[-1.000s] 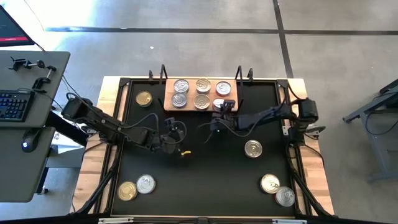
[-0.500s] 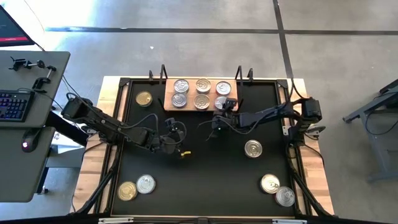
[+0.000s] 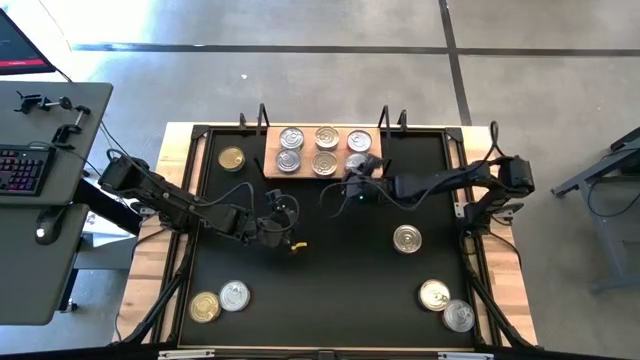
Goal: Stack canned seafood by type on shelf
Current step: Put the red tuna can on the shelf, then stack the green tuna can on top of the green tuna can on the shelf
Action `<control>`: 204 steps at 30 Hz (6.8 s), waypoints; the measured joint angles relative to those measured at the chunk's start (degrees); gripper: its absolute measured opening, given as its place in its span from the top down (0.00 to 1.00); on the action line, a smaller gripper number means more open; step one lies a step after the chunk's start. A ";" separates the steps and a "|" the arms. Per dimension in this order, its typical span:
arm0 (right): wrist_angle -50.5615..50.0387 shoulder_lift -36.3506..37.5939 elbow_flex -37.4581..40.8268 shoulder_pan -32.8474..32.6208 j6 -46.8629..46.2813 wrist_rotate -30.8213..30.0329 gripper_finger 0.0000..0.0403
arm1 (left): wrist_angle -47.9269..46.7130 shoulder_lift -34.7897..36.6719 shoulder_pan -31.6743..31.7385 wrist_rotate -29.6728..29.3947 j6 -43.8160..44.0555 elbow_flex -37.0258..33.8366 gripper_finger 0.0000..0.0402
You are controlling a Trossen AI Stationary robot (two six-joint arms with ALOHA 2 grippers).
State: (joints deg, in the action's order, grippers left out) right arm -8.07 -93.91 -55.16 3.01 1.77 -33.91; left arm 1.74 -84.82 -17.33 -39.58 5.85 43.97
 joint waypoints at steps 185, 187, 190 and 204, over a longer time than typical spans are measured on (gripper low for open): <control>19.12 4.17 19.23 -32.90 -46.48 -25.50 1.00 | -42.14 10.60 55.66 16.90 -22.42 -5.98 0.57; 19.12 4.17 19.23 -32.88 -46.48 -25.48 1.00 | -40.16 10.58 57.44 18.26 -24.11 -7.03 0.59; 19.14 4.17 19.23 -32.90 -46.48 -25.48 1.00 | -36.48 10.58 59.12 19.04 -26.12 -8.55 0.63; 19.14 4.17 19.23 -32.88 -46.48 -25.50 1.00 | -39.64 10.80 56.86 29.60 -25.56 -8.48 0.98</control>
State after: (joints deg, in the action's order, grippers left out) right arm 11.07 -89.73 -35.92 -29.87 -44.71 -59.42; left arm -37.90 -74.02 39.53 -9.98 -19.71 35.48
